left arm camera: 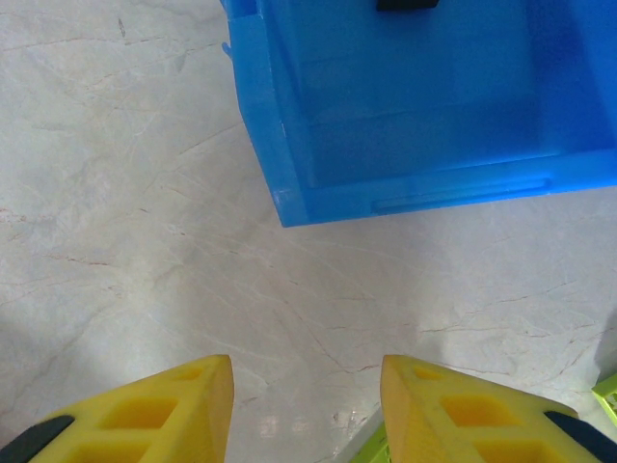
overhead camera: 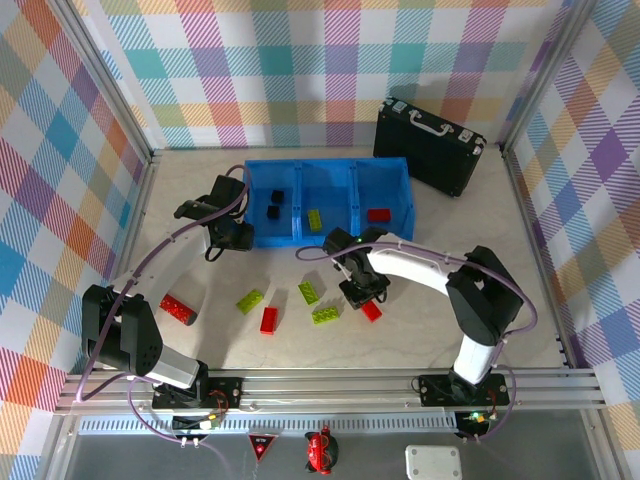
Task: Sort the legos into containers by color
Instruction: Pick up the lego from the bottom-center of the table, then place the lego in the container.
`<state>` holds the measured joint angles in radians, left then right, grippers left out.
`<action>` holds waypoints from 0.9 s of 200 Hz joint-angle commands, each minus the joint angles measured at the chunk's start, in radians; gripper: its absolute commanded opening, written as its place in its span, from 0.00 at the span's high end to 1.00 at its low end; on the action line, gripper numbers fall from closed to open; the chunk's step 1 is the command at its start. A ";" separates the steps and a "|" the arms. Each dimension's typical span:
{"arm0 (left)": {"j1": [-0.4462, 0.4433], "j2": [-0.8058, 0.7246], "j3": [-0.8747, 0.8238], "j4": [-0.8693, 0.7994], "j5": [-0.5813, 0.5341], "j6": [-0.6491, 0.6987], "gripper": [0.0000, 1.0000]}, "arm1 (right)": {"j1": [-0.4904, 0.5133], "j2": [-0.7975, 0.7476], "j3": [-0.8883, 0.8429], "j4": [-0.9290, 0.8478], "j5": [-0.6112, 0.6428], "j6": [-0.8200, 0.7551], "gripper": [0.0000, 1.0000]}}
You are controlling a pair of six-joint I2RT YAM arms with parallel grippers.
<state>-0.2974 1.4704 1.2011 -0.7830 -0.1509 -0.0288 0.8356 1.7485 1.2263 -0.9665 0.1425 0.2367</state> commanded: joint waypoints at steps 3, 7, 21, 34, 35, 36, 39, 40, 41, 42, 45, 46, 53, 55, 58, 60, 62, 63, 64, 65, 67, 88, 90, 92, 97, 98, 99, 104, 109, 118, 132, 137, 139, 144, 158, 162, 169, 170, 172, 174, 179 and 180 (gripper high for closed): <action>0.012 -0.013 -0.003 -0.004 -0.001 0.013 0.56 | -0.026 -0.050 0.048 -0.074 0.008 0.066 0.66; 0.012 -0.013 -0.003 -0.005 -0.002 0.013 0.56 | -0.031 -0.053 0.053 -0.080 0.012 0.069 0.66; 0.012 -0.014 -0.003 -0.004 0.003 0.013 0.56 | -0.048 -0.061 0.084 -0.105 0.030 0.077 0.66; 0.012 -0.015 -0.005 -0.002 0.006 0.012 0.56 | -0.065 -0.061 0.118 -0.126 0.045 0.084 0.66; 0.012 -0.015 -0.005 -0.002 0.005 0.011 0.56 | -0.067 -0.062 0.120 -0.128 0.046 0.085 0.66; 0.012 -0.015 -0.005 -0.002 0.006 0.011 0.56 | -0.068 -0.062 0.123 -0.129 0.048 0.085 0.66; 0.012 -0.015 -0.005 -0.002 0.006 0.011 0.56 | -0.072 -0.061 0.130 -0.132 0.051 0.085 0.66; 0.012 -0.015 -0.005 -0.002 0.007 0.011 0.56 | -0.073 -0.062 0.134 -0.133 0.052 0.085 0.66; 0.012 -0.015 -0.005 -0.001 0.007 0.011 0.56 | -0.075 -0.062 0.136 -0.135 0.053 0.085 0.66; 0.013 -0.015 -0.005 -0.001 0.007 0.010 0.56 | -0.076 -0.061 0.139 -0.136 0.054 0.085 0.65; 0.012 -0.014 -0.005 -0.001 0.008 0.011 0.56 | -0.080 -0.060 0.148 -0.138 0.058 0.085 0.65; 0.012 -0.014 -0.005 -0.001 0.009 0.011 0.56 | -0.082 -0.059 0.150 -0.140 0.059 0.086 0.65; 0.012 -0.013 -0.005 -0.001 0.009 0.011 0.56 | -0.092 -0.056 0.173 -0.145 0.065 0.086 0.66; 0.012 -0.013 -0.005 -0.001 0.009 0.011 0.56 | -0.095 -0.054 0.178 -0.148 0.067 0.087 0.66; 0.012 -0.013 -0.005 -0.001 0.010 0.010 0.56 | -0.101 -0.053 0.188 -0.151 0.069 0.087 0.65; 0.012 -0.014 -0.005 0.000 0.010 0.010 0.56 | -0.104 -0.051 0.194 -0.152 0.071 0.087 0.65; 0.013 -0.014 -0.005 0.000 0.010 0.012 0.56 | -0.108 -0.049 0.200 -0.154 0.073 0.087 0.65; 0.013 -0.015 -0.005 0.001 0.011 0.012 0.56 | -0.110 -0.048 0.201 -0.154 0.073 0.086 0.65; 0.013 -0.015 -0.005 0.001 0.010 0.011 0.56 | -0.112 -0.049 0.205 -0.154 0.074 0.086 0.65; 0.013 -0.015 -0.005 0.001 0.011 0.011 0.56 | -0.113 -0.047 0.209 -0.155 0.075 0.086 0.65; 0.014 -0.015 -0.005 0.001 0.011 0.010 0.56 | -0.116 -0.046 0.215 -0.157 0.076 0.086 0.65; 0.013 -0.016 -0.006 0.002 0.017 0.009 0.56 | -0.153 -0.026 0.280 -0.162 0.085 0.078 0.65; 0.014 -0.016 -0.005 0.002 0.018 0.010 0.56 | -0.157 -0.024 0.285 -0.162 0.085 0.076 0.65; 0.014 -0.016 -0.005 0.002 0.018 0.010 0.56 | -0.160 -0.021 0.291 -0.162 0.086 0.073 0.65; 0.014 -0.016 -0.005 0.002 0.018 0.009 0.56 | -0.171 -0.015 0.305 -0.161 0.086 0.071 0.65; 0.014 -0.016 -0.005 0.002 0.018 0.009 0.56 | -0.173 -0.014 0.309 -0.161 0.086 0.071 0.65; 0.014 -0.016 -0.005 0.002 0.019 0.009 0.56 | -0.175 -0.012 0.312 -0.161 0.087 0.070 0.65; 0.014 -0.016 -0.003 0.002 0.019 0.009 0.56 | -0.185 -0.003 0.328 -0.160 0.088 0.066 0.65; 0.014 -0.016 -0.003 0.002 0.020 0.010 0.56 | -0.195 0.004 0.344 -0.160 0.090 0.062 0.65; 0.014 -0.018 -0.005 0.002 0.021 0.009 0.56 | -0.214 0.018 0.371 -0.161 0.096 0.057 0.64; 0.014 -0.018 -0.005 0.004 0.023 0.009 0.56 | -0.244 0.042 0.421 -0.161 0.100 0.047 0.64; 0.014 -0.019 -0.005 0.003 0.022 0.009 0.56 | -0.254 0.049 0.438 -0.161 0.101 0.044 0.64; 0.014 -0.019 -0.005 0.003 0.023 0.010 0.56 | -0.258 0.052 0.445 -0.161 0.101 0.041 0.64; 0.014 -0.019 -0.005 0.004 0.025 0.009 0.56 | -0.268 0.061 0.459 -0.158 0.102 0.038 0.64; 0.014 -0.019 -0.005 0.004 0.024 0.009 0.56 | -0.296 0.088 0.508 -0.157 0.102 0.025 0.64; 0.014 -0.019 -0.005 0.004 0.024 0.009 0.56 | -0.303 0.098 0.523 -0.157 0.101 0.021 0.64; 0.014 -0.020 -0.005 0.003 0.024 0.010 0.56 | -0.317 0.112 0.547 -0.158 0.103 0.013 0.64; 0.014 -0.019 -0.005 0.002 0.023 0.010 0.56 | -0.318 0.115 0.550 -0.157 0.103 0.012 0.64; 0.014 -0.020 -0.005 0.002 0.023 0.010 0.56 | -0.323 0.119 0.557 -0.157 0.103 0.010 0.64; 0.014 -0.020 -0.005 0.002 0.023 0.010 0.56 | -0.326 0.123 0.563 -0.157 0.103 0.008 0.64; 0.014 -0.019 -0.005 0.002 0.023 0.010 0.56 | -0.335 0.134 0.579 -0.156 0.104 0.004 0.64; 0.014 -0.019 -0.005 0.002 0.023 0.010 0.56 | -0.336 0.136 0.582 -0.156 0.104 0.004 0.64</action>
<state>-0.2974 1.4704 1.2011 -0.7822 -0.1394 -0.0288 0.5343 1.8408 1.7321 -1.1019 0.2314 0.2756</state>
